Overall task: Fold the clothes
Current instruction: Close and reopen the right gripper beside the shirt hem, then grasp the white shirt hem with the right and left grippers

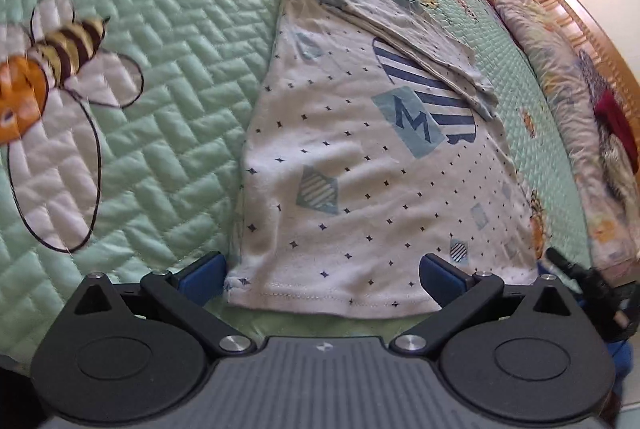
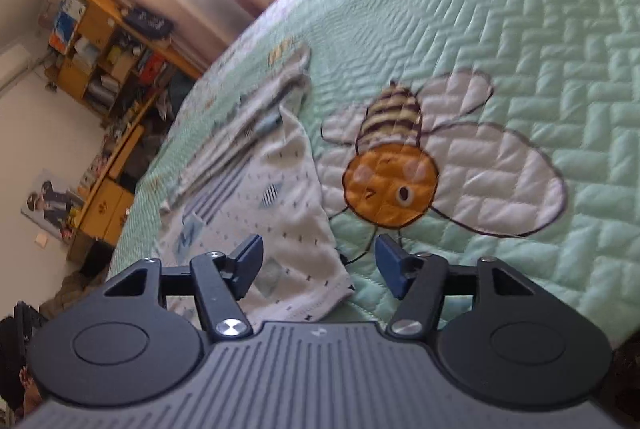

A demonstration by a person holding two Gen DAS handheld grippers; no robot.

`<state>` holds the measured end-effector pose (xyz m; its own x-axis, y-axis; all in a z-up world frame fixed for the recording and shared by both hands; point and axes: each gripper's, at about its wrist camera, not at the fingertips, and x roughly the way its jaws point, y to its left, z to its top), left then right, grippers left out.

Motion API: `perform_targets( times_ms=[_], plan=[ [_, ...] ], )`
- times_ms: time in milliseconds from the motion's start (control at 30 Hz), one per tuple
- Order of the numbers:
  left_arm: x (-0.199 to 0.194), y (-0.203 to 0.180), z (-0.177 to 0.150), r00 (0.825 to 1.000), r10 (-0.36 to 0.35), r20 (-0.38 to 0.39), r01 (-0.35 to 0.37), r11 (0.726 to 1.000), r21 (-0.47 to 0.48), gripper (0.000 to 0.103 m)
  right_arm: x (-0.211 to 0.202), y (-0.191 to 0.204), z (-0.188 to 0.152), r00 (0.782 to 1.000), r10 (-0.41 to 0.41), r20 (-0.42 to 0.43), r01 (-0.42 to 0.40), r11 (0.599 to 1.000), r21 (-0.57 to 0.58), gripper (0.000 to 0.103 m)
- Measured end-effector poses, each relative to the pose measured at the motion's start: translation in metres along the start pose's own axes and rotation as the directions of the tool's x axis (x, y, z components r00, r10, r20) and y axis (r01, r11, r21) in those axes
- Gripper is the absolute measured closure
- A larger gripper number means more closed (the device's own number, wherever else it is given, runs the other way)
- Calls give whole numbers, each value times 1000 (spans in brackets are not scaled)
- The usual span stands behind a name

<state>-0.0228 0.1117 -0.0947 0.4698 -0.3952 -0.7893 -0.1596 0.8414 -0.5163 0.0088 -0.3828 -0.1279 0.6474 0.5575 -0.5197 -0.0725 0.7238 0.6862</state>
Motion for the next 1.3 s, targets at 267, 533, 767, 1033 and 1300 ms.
perform_targets(
  times_ms=[267,533,767,1033,1300],
  plan=[
    [10,19,20,983,-148,-108,139,986,-87,1,21,-2,12,986,118,-116,-125,991,-55,27],
    [11,38,29,968,-217,-130,196,968,-156,7,19,-18,15,951,239,-195,-244,970,-2,28],
    [20,7,23,973,-130,-191,148,986,81,1,22,-9,21,948,206,-242,-230,970,-74,29],
    [19,-14,7,985,-25,-171,72,959,275,4,15,-23,14,970,123,-208,-143,986,-86,100],
    [11,9,22,982,-84,-166,108,984,140,17,18,-42,9,949,224,-223,-219,975,47,99]
  ],
)
